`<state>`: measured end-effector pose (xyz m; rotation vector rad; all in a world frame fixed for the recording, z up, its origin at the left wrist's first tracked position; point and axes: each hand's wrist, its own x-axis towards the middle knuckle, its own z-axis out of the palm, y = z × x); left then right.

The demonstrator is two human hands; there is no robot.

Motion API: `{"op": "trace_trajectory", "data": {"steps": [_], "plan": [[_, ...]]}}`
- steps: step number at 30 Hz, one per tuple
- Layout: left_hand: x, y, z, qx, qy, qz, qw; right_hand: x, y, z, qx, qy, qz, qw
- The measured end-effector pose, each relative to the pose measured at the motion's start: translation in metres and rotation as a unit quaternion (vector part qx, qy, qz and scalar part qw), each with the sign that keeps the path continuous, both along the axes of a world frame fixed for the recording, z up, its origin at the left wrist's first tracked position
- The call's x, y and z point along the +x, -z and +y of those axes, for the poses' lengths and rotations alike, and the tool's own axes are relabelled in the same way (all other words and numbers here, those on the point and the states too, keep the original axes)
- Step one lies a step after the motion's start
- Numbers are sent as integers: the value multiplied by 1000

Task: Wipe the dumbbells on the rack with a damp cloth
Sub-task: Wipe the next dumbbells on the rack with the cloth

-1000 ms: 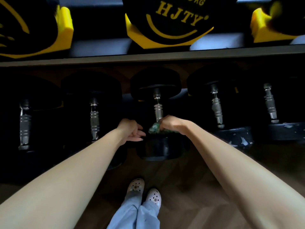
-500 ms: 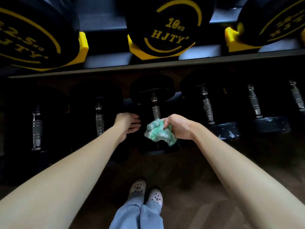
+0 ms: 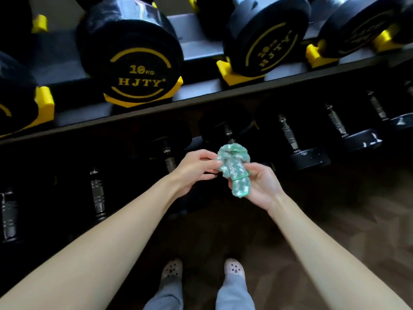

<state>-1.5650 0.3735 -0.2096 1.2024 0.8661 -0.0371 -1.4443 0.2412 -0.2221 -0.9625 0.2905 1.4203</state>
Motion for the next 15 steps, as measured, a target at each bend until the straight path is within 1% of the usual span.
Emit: {"op": "trace_trajectory", "data": {"steps": [5, 7, 10, 12, 13, 15], "plan": [[56, -1, -39, -19, -38, -32, 999, 54, -7, -37, 23, -50, -63, 997], [80, -5, -56, -17, -47, -37, 998, 77, -8, -53, 15, -74, -87, 993], [112, -8, -74, 17, -40, -21, 999, 108, -9, -69, -25, -114, -145, 983], [131, -7, -81, 57, -35, -1, 998, 128, -6, -77, -49, -113, -196, 973], [138, -6, -82, 78, -43, 13, 996, 137, -3, -80, -68, -101, -224, 967], [147, 4, -79, 106, -94, 45, 989, 150, 8, -86, -121, -83, -287, 947]]}}
